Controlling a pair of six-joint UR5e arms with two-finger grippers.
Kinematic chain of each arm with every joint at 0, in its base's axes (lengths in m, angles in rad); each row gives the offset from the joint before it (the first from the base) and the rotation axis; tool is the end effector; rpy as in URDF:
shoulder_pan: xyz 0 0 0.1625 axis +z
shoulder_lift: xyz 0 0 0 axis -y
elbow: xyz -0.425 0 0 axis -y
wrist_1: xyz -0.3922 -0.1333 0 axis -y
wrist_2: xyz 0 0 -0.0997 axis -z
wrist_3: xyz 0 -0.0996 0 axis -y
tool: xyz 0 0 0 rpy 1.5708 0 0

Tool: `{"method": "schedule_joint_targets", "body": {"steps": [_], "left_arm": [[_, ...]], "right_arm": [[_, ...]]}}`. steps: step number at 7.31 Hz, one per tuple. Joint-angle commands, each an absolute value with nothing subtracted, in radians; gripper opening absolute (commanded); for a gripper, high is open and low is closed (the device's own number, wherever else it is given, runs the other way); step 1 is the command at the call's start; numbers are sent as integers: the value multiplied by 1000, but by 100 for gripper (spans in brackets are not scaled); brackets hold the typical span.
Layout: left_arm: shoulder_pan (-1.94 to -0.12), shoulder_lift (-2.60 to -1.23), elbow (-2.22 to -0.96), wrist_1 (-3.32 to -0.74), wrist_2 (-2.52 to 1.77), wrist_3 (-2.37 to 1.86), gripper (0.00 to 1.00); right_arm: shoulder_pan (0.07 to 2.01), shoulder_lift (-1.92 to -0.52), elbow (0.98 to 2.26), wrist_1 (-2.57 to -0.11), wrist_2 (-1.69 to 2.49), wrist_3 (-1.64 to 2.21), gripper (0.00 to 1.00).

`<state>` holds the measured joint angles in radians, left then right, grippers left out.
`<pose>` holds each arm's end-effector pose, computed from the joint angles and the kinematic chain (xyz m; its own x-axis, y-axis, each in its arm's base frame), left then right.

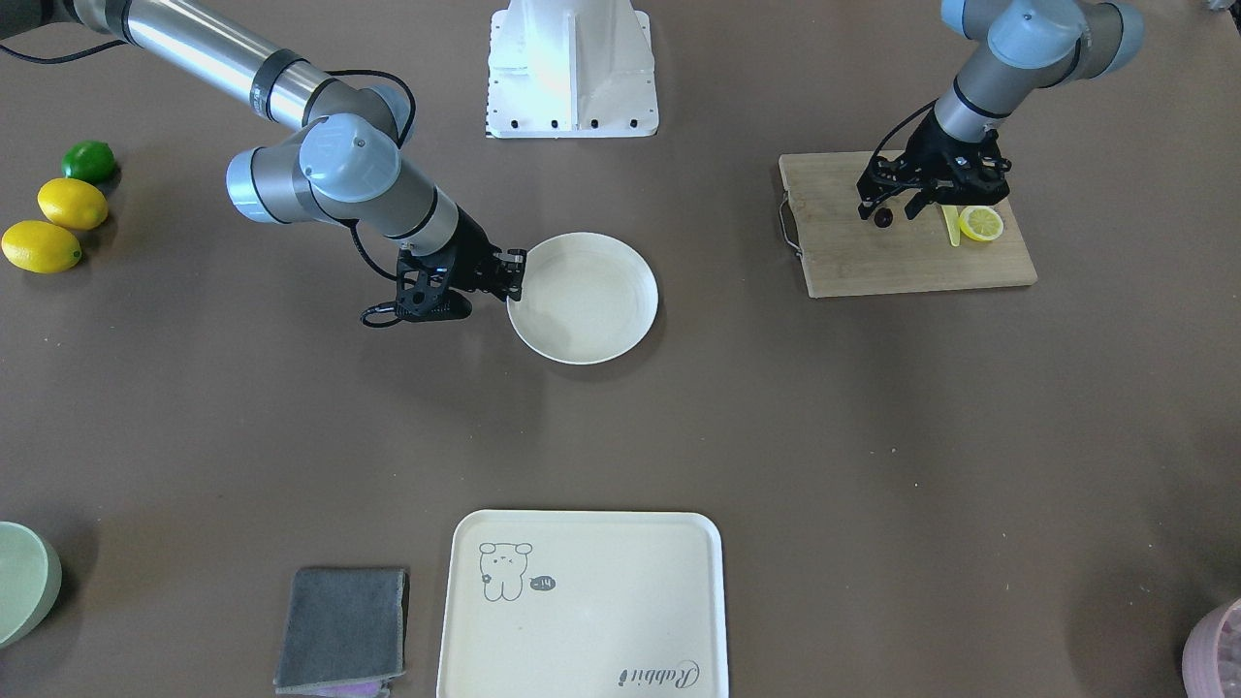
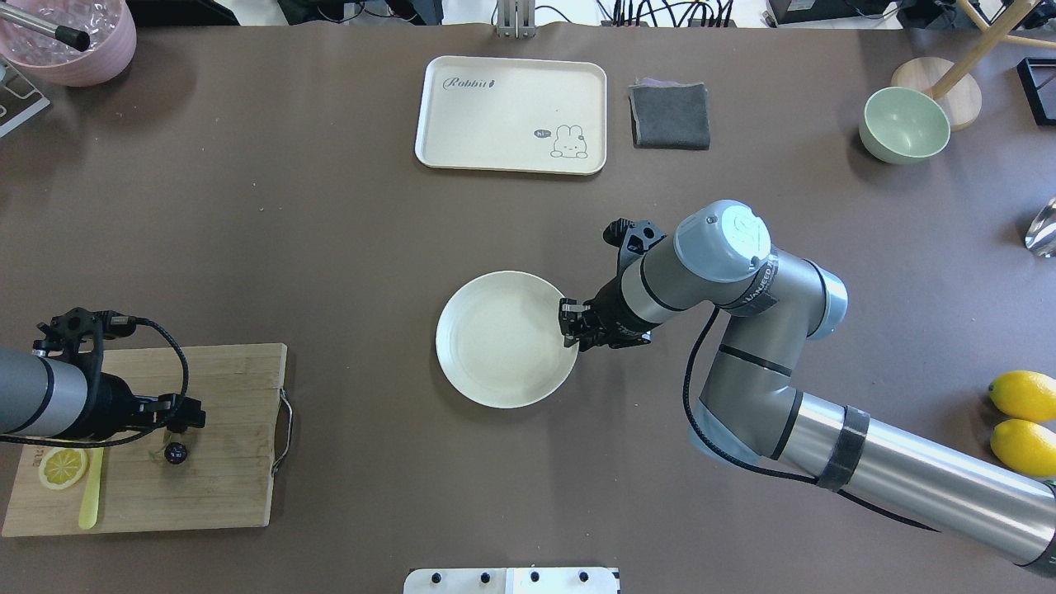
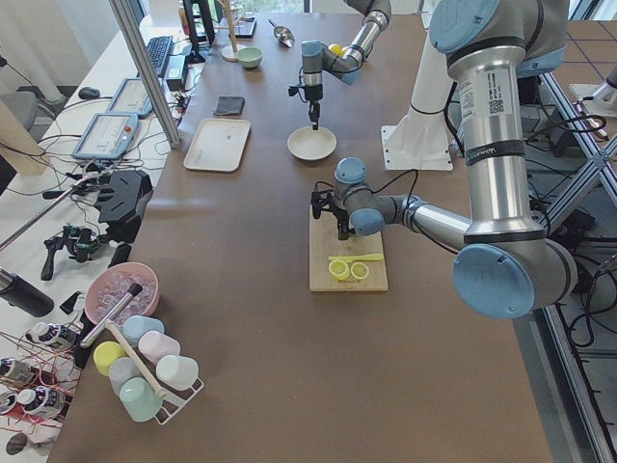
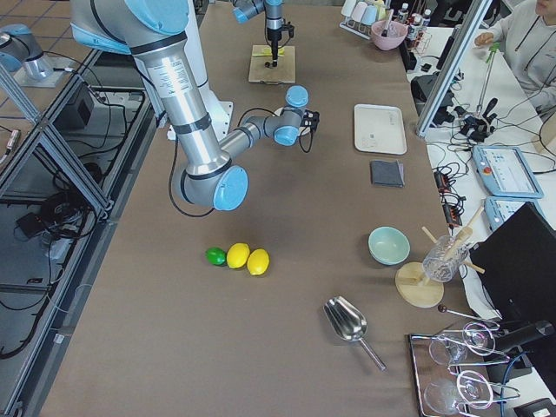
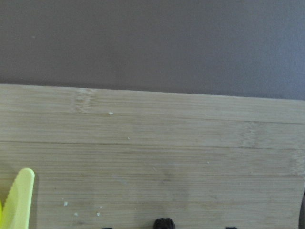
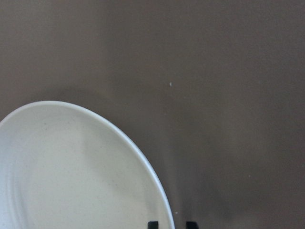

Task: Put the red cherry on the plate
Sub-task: 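Hold the plate with the right gripper while the left gripper reaches the cherries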

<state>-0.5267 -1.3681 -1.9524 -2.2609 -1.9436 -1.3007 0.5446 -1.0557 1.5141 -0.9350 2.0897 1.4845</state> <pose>0.3278 -0.3028 0.4927 0.5986 -0.0606 -0.7987 0.0705 0.9972 -0.0228 -0.5413 -0.4260 0.3099 0.3972 0.1531 0.9049 -0.0389 0.9879 -0.1501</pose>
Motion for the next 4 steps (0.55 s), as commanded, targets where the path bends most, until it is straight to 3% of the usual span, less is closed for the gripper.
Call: {"method": "schedule_joint_targets", "body": {"steps": [1,3,4], "left_arm": [[-514,-1370,-1947,-2261,-1937,-1298,51],[-515,-1371,-1944,-2261,-1937,-1295,25],[-515,-1373,-1944,-2261,-1939,-1295,18]], "right_arm": [[560,-1057,1516,-934,2072,1486,100],[577,-1057,1519,-933,2071,1488,100],[580,-1057,1522,-933,2071,1491,100]]}}
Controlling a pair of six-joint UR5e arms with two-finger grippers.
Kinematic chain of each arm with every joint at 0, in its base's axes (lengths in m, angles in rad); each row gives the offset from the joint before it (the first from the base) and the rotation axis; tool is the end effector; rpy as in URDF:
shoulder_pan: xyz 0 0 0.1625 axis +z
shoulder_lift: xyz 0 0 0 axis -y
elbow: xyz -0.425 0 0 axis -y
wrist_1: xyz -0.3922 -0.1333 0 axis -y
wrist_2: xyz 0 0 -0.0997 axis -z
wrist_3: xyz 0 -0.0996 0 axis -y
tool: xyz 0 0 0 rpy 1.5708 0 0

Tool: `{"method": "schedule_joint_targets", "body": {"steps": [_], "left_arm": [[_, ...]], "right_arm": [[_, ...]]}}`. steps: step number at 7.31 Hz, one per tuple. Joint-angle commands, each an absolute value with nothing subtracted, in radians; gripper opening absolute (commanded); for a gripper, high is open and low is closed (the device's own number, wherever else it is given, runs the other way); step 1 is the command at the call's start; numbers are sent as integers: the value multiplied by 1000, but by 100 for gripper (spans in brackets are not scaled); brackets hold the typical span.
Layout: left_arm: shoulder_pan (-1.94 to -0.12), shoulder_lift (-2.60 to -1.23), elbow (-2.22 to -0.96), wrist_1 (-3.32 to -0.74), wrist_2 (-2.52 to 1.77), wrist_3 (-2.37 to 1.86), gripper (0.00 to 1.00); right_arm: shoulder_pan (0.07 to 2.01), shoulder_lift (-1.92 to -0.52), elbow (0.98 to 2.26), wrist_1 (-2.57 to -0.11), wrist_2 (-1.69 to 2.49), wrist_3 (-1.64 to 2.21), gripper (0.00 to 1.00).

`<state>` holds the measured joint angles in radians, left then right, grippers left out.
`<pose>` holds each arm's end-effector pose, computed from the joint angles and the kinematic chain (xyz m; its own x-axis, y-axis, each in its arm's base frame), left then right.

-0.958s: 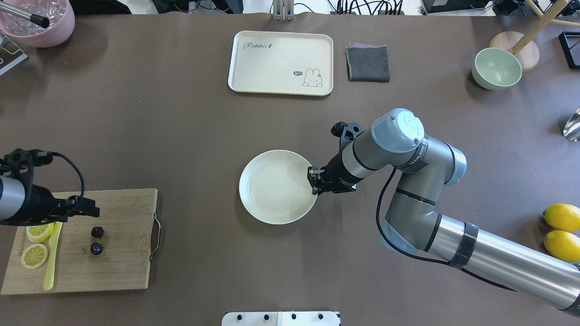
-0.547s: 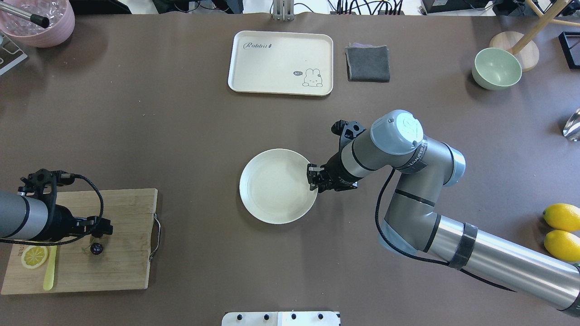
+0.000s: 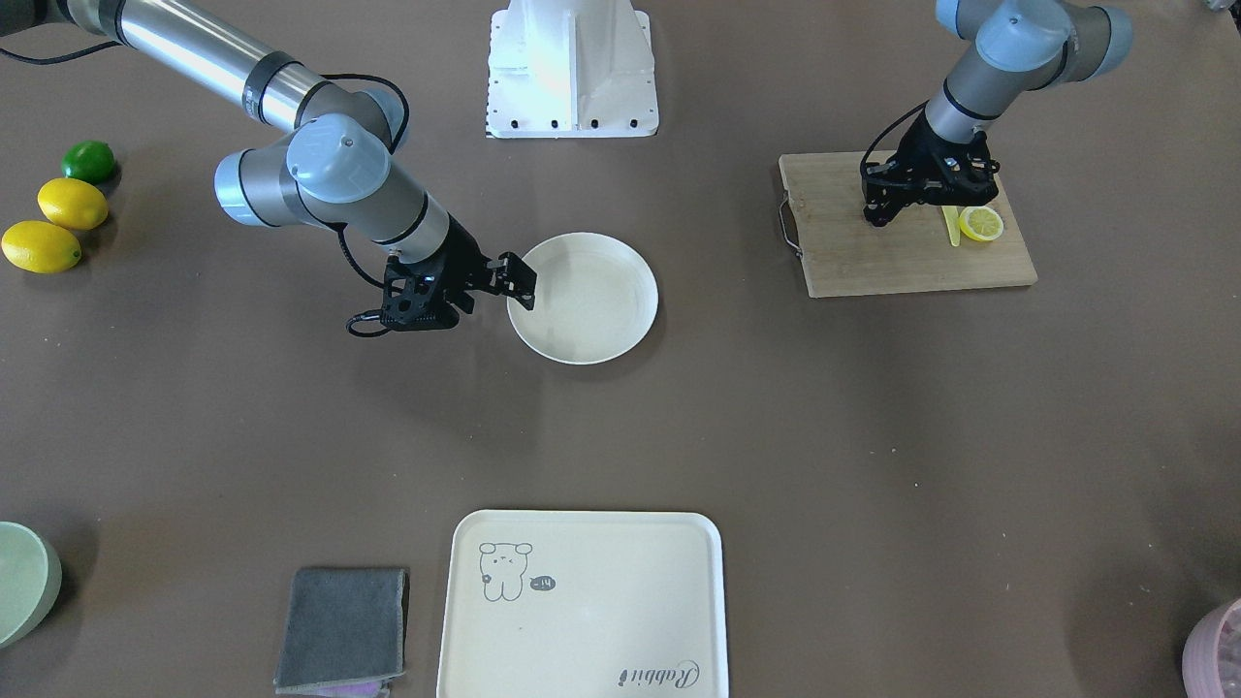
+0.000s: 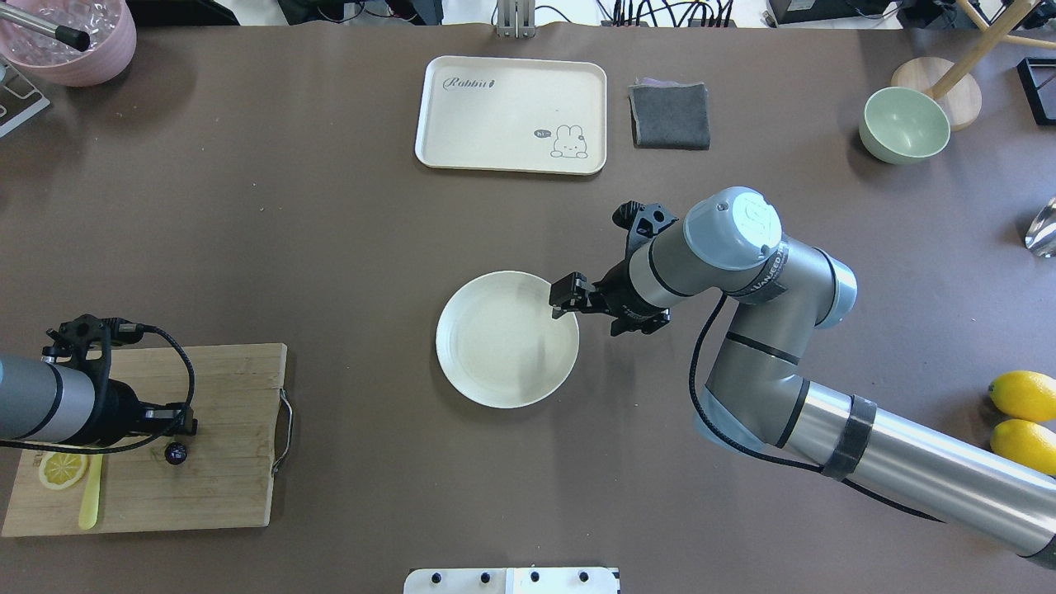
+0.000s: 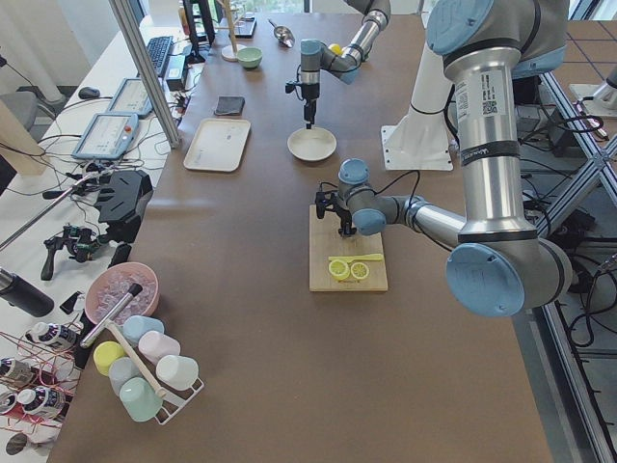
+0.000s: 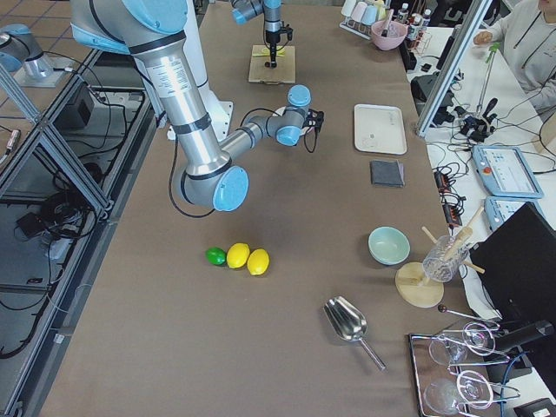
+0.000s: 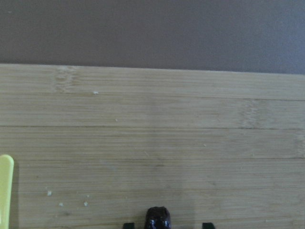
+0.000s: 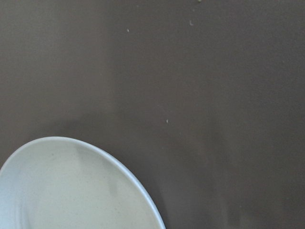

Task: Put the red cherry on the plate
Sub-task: 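Grasp the dark cherries with the left gripper while the right gripper withdraws, then carry the cherries with the left gripper over the white plate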

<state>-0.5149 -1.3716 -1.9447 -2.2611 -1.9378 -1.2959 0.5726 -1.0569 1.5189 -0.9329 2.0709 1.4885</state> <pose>0.3328 -0.3004 0.4953 0.6036 -0.0504 -0.7957 0.0604 0.9980 -0.0174 -0.5278 -0.4420 0.3086 0.3896 0.1653 0.9060 -0.0846 0.9860 -0.1436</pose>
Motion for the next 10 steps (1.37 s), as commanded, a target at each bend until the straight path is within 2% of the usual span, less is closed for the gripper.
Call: {"method": "schedule_joint_targets", "body": {"steps": [1,3,6,7,8,10], "left_arm": [[-523,-1373,-1950,-2261,-1940,-1293,13],[-535,-1426,-2005,-2261,-1948,-1298,13],[-526,-1830,-1974,-2041,-1941,-1413,16],[-523,-2017,-1897,-1928,-1937,-1484,16],[-502,-2145,-1812,-1861,-1895,-1491,16],[-445,-2215,-1703,-1870,-1790,-1491,16]], "right_arm": [[594,-1057,1525,-933,2072,1491,100],[688,-1119,1581,-936,2165,1477,100],[906,-1262,1614,-943,2342,1280,100],[940,-1299,1612,-945,2348,1197,100],[966,-1322,1614,-945,2356,1174,100],[1011,-1373,1624,-943,2387,1148,100]]}}
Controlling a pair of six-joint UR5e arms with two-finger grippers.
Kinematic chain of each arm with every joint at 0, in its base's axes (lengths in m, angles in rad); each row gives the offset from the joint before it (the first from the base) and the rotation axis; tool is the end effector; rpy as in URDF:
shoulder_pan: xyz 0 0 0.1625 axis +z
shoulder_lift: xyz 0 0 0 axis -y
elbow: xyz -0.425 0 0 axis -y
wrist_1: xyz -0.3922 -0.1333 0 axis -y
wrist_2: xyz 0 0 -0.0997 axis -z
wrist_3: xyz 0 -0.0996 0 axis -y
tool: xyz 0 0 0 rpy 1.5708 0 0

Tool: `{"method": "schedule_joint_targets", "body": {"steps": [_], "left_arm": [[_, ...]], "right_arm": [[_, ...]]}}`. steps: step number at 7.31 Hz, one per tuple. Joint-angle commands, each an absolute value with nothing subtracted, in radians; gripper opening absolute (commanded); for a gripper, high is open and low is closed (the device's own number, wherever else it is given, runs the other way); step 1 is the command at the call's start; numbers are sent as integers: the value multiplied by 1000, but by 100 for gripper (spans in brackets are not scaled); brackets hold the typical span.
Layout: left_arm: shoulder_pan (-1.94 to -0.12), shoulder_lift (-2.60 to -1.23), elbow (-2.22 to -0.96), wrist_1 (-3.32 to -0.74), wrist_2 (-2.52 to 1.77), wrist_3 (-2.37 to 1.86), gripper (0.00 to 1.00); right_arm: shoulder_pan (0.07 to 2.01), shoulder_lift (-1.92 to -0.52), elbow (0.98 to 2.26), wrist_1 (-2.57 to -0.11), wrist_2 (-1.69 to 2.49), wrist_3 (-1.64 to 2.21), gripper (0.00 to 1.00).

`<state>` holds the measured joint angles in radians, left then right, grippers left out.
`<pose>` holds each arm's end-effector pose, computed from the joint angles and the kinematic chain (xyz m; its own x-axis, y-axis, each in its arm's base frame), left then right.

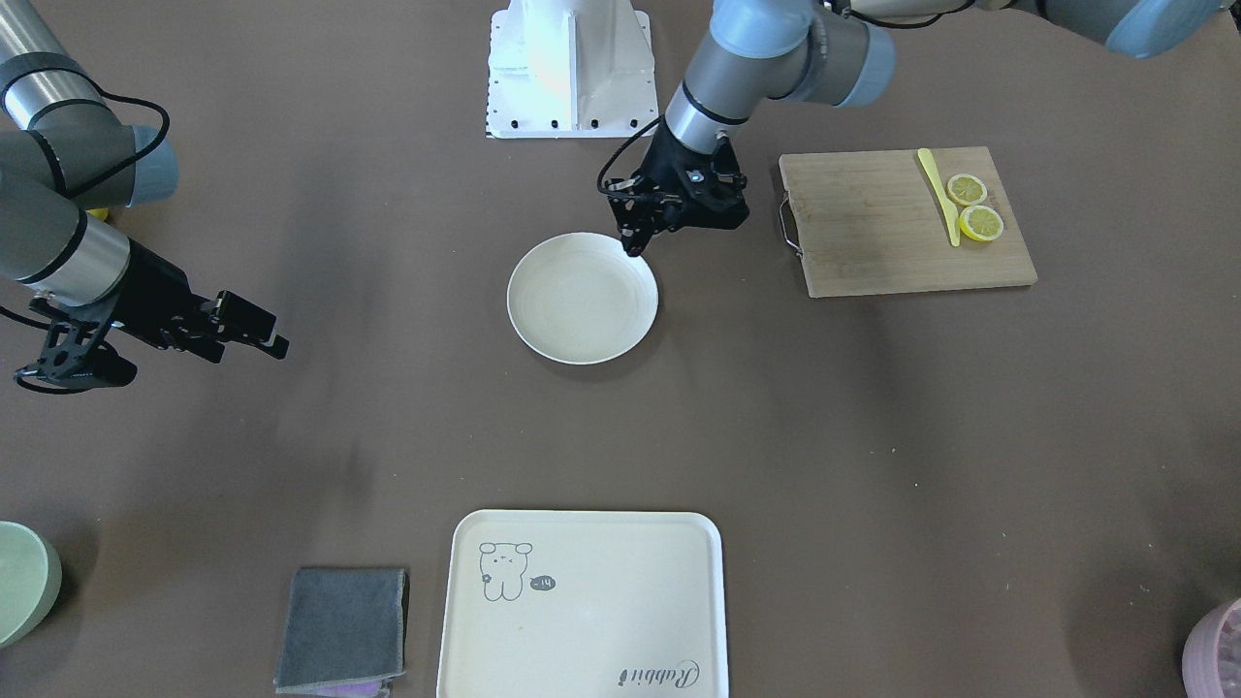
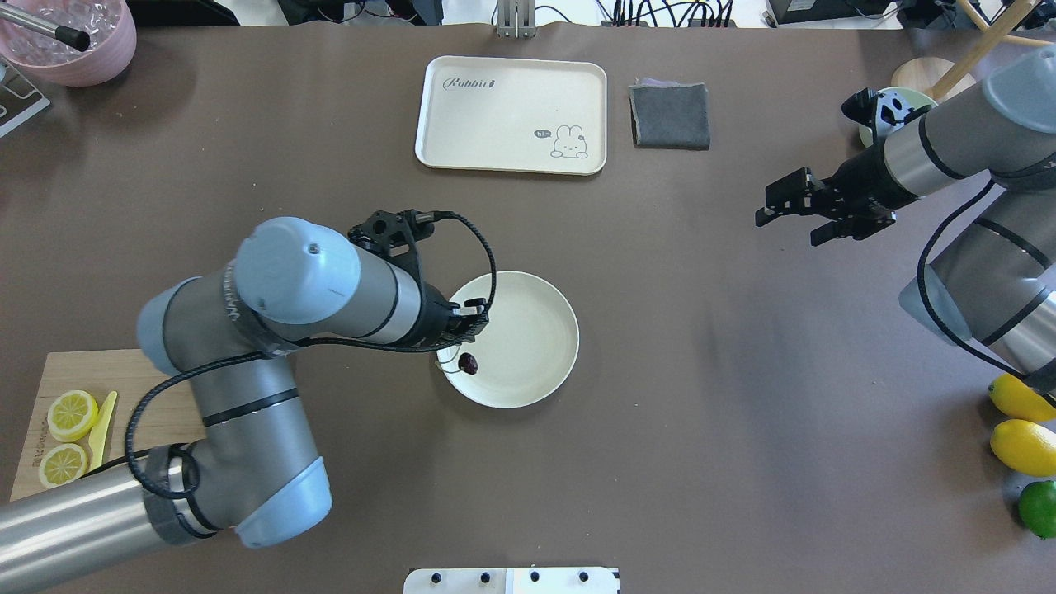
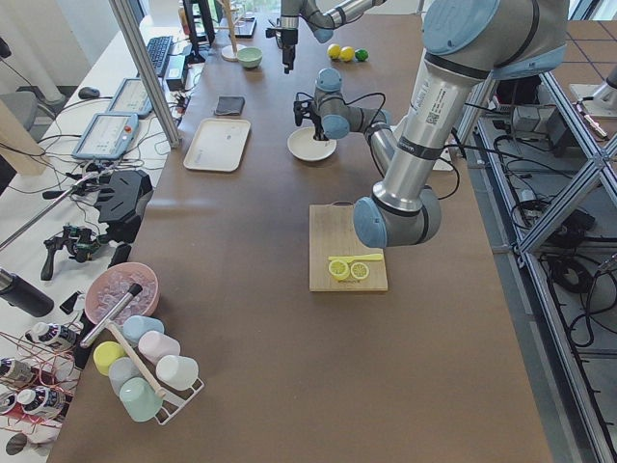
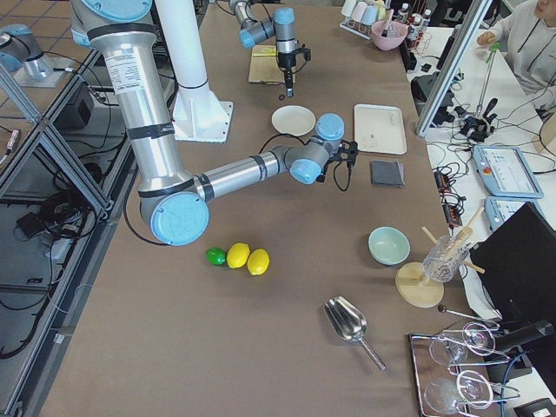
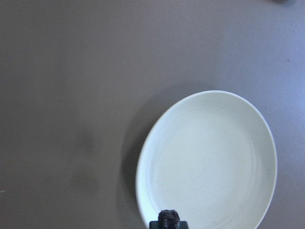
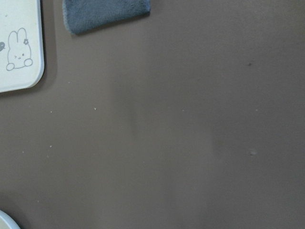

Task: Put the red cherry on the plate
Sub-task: 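Carry the cherries with the left gripper over the white plate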

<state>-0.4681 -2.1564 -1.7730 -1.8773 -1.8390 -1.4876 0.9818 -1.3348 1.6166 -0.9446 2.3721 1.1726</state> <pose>0.5253 -0.3854 0.1941 0.4266 -0.1259 -0.8956 0.1901 0.9806 -0.0473 -0.2776 -0.5266 0.4307 0.4175 0.1392 0.8980 -0.1108 0.9886 -0.1017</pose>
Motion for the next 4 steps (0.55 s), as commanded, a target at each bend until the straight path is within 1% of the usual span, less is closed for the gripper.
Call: {"method": "schedule_joint_targets", "body": {"steps": [1,3,4], "left_arm": [[-442,-2221,-1669,-1876,-1790,-1493,21],[-422,-2235,-1608,-1934,-1783,-1496,24],[-413,-2235,-1577,-1975,-1769,-1496,32]], "right_arm": [[1029,-1418,1632,-943,2385,1085,100],[1061,-1509,1672,-943,2388,993,100],[1062,-1517,1677,-943,2388,992,100]]}}
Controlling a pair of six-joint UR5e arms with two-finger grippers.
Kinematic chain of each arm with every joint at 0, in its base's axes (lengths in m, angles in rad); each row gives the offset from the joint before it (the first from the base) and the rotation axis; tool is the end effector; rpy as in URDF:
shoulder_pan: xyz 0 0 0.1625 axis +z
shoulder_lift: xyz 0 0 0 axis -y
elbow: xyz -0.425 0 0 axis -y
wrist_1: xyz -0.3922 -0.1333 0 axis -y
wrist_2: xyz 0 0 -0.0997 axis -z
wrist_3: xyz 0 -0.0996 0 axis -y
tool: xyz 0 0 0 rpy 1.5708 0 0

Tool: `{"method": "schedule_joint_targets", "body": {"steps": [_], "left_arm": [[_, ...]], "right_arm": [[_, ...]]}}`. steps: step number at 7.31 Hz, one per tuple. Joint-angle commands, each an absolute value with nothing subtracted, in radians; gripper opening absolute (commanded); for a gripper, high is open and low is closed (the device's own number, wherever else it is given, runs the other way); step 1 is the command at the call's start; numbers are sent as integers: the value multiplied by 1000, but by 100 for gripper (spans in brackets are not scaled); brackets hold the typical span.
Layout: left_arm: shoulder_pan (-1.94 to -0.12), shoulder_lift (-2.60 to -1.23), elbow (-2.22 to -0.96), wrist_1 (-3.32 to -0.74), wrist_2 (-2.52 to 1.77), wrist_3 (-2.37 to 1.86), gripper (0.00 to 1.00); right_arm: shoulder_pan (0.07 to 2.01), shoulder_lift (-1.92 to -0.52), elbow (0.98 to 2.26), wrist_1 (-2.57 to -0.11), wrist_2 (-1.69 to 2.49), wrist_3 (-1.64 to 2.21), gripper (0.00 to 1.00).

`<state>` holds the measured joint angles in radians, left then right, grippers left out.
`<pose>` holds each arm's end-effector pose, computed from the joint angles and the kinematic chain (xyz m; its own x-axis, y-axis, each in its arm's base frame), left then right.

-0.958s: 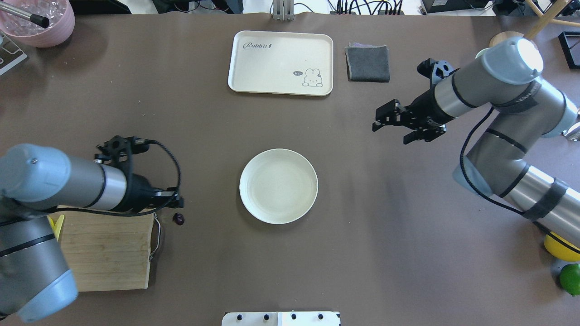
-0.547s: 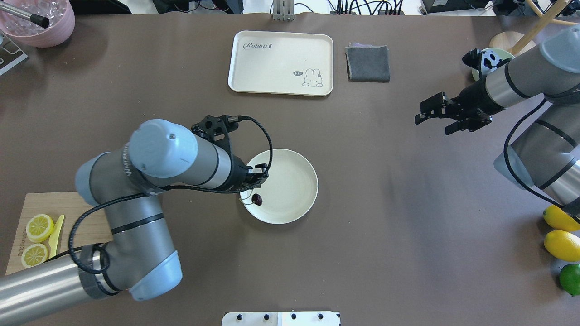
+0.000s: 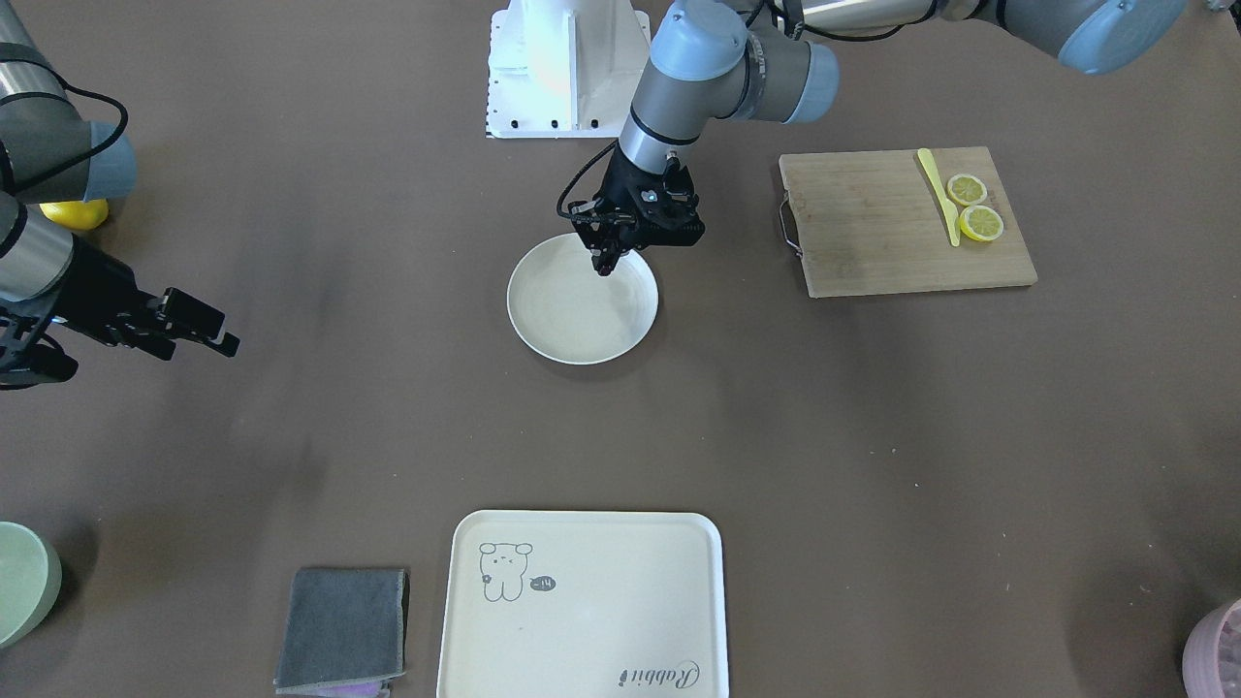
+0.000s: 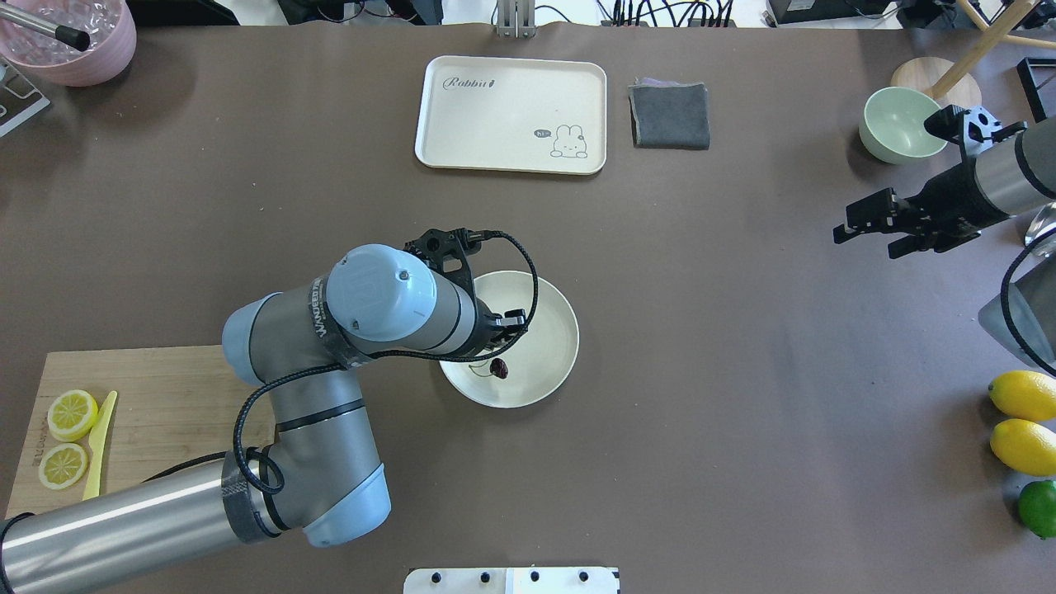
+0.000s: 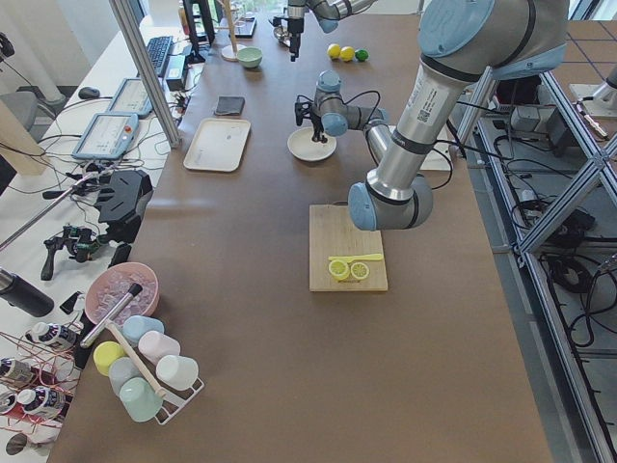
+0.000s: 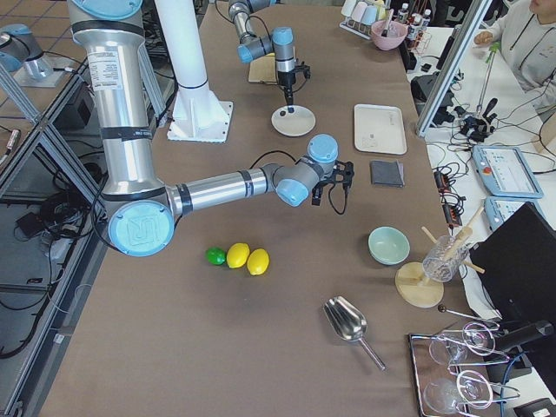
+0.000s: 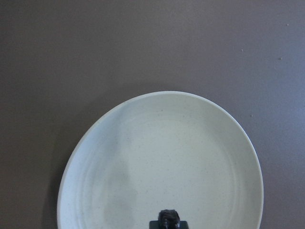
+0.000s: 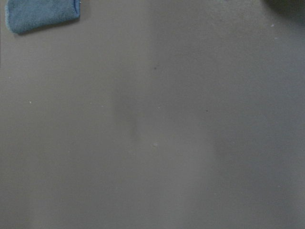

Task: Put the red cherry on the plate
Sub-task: 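Carry the cherries with the left gripper over the white plate, then open the left gripper to drop the cherries onto the plate, lift away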

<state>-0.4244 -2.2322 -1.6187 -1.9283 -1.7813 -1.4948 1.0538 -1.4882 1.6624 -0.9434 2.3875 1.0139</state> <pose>0.5844 -0.3875 0.2022 0.4567 -0.1249 -0.8808 0.2019 0.9788 -0.0341 -0.2140 -0.4991 0.4939 0.4696 0.0938 0.8779 -0.1038 0.9933 -0.0506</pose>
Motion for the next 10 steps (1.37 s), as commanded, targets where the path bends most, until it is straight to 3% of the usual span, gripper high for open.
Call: {"method": "schedule_joint_targets", "body": {"steps": [1,2,3,5,7,8,10], "left_arm": [[-402,-2235,-1574,-1994,-1743,-1502,34],[-405,-2238,-1580,-1994,-1743,-1499,77],[-432,-2238,-1594,-1991,-1747,-1496,98],[-535,-2162,-1676,-1950,-1839,-1435,98],[-624,-2062,-1815,-1717,-1855,-1108,98],[-737,-2037,-1865,-1571,-1929,-919,98],[-1011,-1862,-1879,-1557,-2128,-478,98]], "right_arm": [[1060,-1532,1698,-943,2387,992,100],[1060,-1542,1715,-943,2387,992,100],[1061,-1542,1715,-943,2387,992,100],[1078,-1542,1715,-945,2387,991,100],[1115,-1568,1712,-966,2384,910,100],[1164,-1574,1713,-1041,2387,793,100],[1292,-1566,1710,-1234,2388,515,100]]}}
